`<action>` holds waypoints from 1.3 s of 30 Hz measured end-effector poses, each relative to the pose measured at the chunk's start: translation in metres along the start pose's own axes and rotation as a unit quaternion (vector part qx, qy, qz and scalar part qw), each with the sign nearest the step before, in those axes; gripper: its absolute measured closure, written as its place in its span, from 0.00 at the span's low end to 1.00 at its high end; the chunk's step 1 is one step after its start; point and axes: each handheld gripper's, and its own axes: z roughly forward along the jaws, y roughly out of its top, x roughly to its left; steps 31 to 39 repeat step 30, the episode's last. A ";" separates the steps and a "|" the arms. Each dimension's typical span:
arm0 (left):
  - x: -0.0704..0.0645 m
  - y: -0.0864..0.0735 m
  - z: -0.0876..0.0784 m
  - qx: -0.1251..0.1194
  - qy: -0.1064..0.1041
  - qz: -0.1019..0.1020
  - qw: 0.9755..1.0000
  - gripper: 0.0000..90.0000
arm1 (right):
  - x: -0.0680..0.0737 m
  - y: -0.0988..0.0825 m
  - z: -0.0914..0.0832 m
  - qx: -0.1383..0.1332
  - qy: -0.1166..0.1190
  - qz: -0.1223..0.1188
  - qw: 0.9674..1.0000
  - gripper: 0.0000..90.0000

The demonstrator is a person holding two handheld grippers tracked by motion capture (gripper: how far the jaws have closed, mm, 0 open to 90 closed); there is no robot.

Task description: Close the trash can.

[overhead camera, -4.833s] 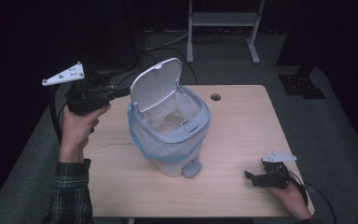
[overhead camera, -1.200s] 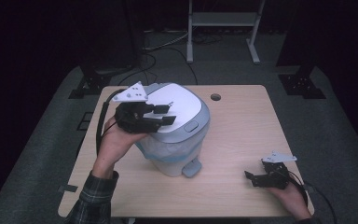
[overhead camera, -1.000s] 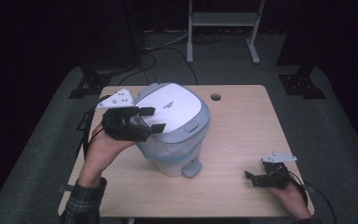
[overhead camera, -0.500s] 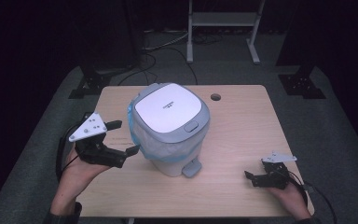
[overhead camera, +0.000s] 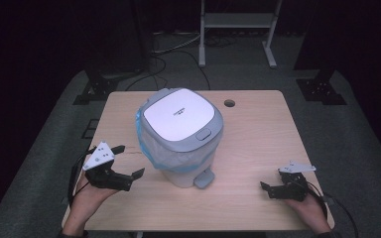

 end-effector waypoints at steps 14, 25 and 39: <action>0.007 -0.072 0.049 0.097 0.011 -0.006 0.995 0.00 | 0.000 0.000 0.000 0.000 0.000 0.000 1.000 0.11; 0.015 -0.093 0.063 0.153 0.010 -0.033 0.988 0.00 | 0.000 0.000 0.000 0.000 0.000 0.001 1.000 0.11; 0.015 -0.093 0.063 0.156 0.008 -0.037 0.987 0.00 | 0.000 0.000 0.000 0.000 0.000 0.000 1.000 0.11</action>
